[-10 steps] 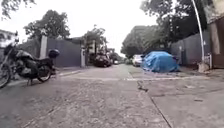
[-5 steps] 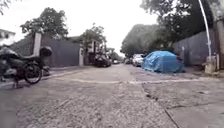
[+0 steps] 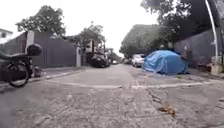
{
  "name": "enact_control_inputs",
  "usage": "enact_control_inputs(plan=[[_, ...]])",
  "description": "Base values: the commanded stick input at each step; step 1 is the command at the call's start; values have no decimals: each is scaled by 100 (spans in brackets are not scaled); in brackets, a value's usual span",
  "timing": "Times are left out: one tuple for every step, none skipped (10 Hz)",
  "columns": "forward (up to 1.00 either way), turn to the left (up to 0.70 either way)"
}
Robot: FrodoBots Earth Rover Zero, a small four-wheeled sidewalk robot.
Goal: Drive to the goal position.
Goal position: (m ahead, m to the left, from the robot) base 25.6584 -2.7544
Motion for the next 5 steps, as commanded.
enact_control_inputs(plan=[[100, 0], [100, 0], [100, 0], [100, 0], [100, 0]])
